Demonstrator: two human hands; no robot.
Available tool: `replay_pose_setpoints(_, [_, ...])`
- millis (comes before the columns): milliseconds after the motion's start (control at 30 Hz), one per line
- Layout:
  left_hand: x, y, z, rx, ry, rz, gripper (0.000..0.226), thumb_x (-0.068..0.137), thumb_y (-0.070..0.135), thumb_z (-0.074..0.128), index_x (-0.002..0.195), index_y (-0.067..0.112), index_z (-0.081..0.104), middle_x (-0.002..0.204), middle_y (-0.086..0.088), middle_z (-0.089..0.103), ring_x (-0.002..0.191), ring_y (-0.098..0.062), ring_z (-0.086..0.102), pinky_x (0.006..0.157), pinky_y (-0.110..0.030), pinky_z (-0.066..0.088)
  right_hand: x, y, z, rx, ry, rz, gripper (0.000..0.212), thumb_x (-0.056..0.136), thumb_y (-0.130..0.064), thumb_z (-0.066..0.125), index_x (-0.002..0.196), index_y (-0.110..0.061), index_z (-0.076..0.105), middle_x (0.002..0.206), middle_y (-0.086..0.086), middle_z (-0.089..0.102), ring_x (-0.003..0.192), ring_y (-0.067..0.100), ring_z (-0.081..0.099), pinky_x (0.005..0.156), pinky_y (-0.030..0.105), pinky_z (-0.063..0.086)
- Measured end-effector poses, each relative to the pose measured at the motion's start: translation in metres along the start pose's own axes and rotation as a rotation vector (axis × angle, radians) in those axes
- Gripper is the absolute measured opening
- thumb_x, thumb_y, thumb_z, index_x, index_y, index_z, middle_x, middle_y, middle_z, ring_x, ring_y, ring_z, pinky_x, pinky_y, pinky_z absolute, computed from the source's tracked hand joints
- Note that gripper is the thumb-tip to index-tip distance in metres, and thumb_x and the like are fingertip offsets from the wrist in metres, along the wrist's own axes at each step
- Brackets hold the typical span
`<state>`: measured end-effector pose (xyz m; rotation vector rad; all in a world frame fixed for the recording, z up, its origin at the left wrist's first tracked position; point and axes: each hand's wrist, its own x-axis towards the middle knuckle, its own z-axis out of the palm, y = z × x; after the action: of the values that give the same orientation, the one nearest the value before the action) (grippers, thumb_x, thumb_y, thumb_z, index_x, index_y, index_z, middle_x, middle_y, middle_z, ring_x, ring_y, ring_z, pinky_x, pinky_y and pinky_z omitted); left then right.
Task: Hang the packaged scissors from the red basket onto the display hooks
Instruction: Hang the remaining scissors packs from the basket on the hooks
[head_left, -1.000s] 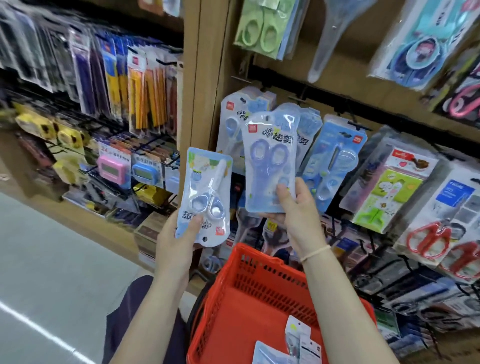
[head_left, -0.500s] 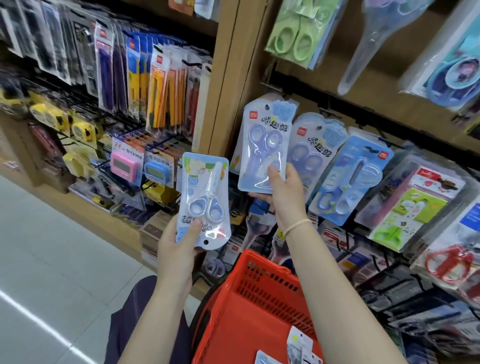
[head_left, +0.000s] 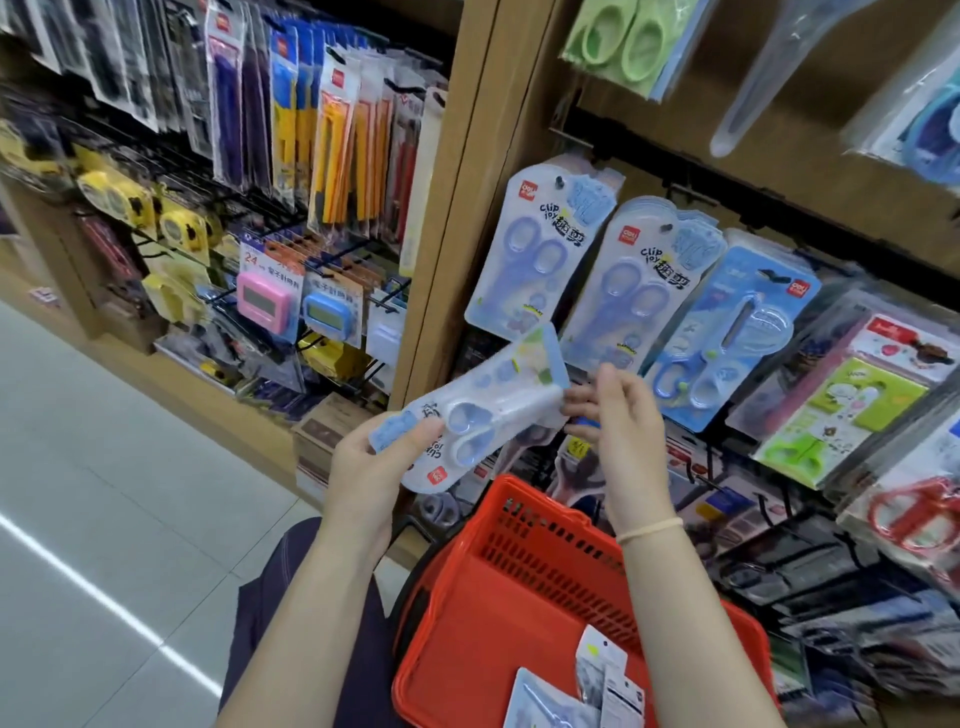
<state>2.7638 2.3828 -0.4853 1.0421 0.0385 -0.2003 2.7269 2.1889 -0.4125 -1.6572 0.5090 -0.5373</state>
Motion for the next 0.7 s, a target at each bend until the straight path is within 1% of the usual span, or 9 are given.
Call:
replay_pose_setpoints(67, [0.000,0.001,0.004,0.069,-0.045,-0.027,0.010,0.068,0.023,0.088,0.076,0.022,0.081,0.085,-0.006,0.077,0.078,-0.020,0.071,0.069,-0.032,0.056,-0.006,0.001,-0.015,-0.132,-0.118,-0.088,0.019,0.098,-0.033,0.062,0.115,-0.022,0.062,0.116,-0.001,0.068,0.107,0.009,0.065,0.096,0.039,0.054])
replay_pose_setpoints(167, [0.003,0.008,0.014,0.159,-0.089,-0.057,0.007,0.075,0.020,0.088,0.078,0.020,0.082,0.085,-0.005,0.079,0.076,-0.020,0.073,0.068,-0.032,0.057,-0.010,0.002,-0.037,-0.359,-0.257,-0.174,0.029,0.090,-0.029,0.075,0.118,-0.030,0.066,0.119,-0.016,0.063,0.115,0.000,0.057,0.094,0.028,0.049])
replay_pose_setpoints(267, [0.006,0.014,0.029,0.261,-0.149,-0.029,0.007,0.084,0.013,0.082,0.079,0.014,0.078,0.073,0.001,0.076,0.063,-0.012,0.067,0.055,-0.020,0.050,-0.012,-0.002,-0.050,-0.395,-0.444,-0.129,0.018,0.088,-0.023,0.077,0.105,-0.024,0.073,0.096,-0.012,0.073,0.092,0.003,0.067,0.078,0.020,0.052])
replay_pose_setpoints(333, [0.006,0.019,0.042,0.293,-0.207,-0.025,0.010,0.081,0.017,0.085,0.084,0.011,0.078,0.077,0.001,0.077,0.067,-0.011,0.069,0.059,-0.022,0.052,-0.013,-0.001,-0.053,-0.435,-0.569,-0.076,0.004,0.090,-0.020,0.075,0.089,-0.016,0.074,0.075,-0.006,0.070,0.069,0.006,0.065,0.066,0.018,0.050])
replay_pose_setpoints(367, [0.006,0.020,0.048,0.306,-0.209,-0.026,0.019,0.077,0.021,0.089,0.089,0.011,0.078,0.083,-0.001,0.079,0.073,-0.013,0.072,0.065,-0.026,0.055,-0.014,0.001,-0.053,-0.470,-0.579,-0.083,0.012,0.093,-0.019,0.072,0.083,-0.013,0.073,0.068,-0.006,0.065,0.061,0.006,0.060,0.062,0.018,0.047])
replay_pose_setpoints(467, [0.010,0.018,0.058,0.215,-0.149,-0.010,0.046,0.064,0.028,0.095,0.103,0.017,0.074,0.094,0.001,0.079,0.086,-0.016,0.075,0.074,-0.032,0.059,-0.018,0.007,-0.053,-0.427,-0.433,-0.119,0.019,0.097,-0.019,0.066,0.080,-0.013,0.071,0.067,-0.005,0.063,0.061,0.008,0.058,0.063,0.025,0.047])
replay_pose_setpoints(533, [0.007,0.014,0.068,0.174,-0.219,0.000,0.054,0.067,0.022,0.092,0.114,0.016,0.066,0.094,-0.001,0.079,0.086,-0.016,0.074,0.071,-0.031,0.060,-0.018,0.010,-0.054,-0.204,-0.279,-0.097,0.016,0.099,-0.023,0.063,0.089,-0.015,0.072,0.082,0.006,0.072,0.076,0.020,0.068,0.071,0.041,0.052])
replay_pose_setpoints(600, [0.000,0.005,0.082,0.221,-0.315,-0.060,0.052,0.076,0.013,0.088,0.122,0.012,0.061,0.096,-0.007,0.078,0.085,-0.017,0.075,0.071,-0.033,0.062,-0.018,0.009,-0.052,0.039,-0.152,-0.056,0.014,0.099,-0.028,0.061,0.102,-0.019,0.072,0.102,0.014,0.074,0.094,0.033,0.070,0.081,0.050,0.055])
replay_pose_setpoints(700, [-0.007,-0.006,0.103,0.311,-0.381,-0.070,0.034,0.088,0.005,0.076,0.120,0.008,0.064,0.106,-0.013,0.077,0.093,-0.025,0.075,0.080,-0.041,0.062,-0.014,0.003,-0.048,0.196,-0.062,-0.079,0.016,0.103,-0.021,0.055,0.115,-0.021,0.066,0.113,0.007,0.073,0.106,0.025,0.068,0.088,0.044,0.055])
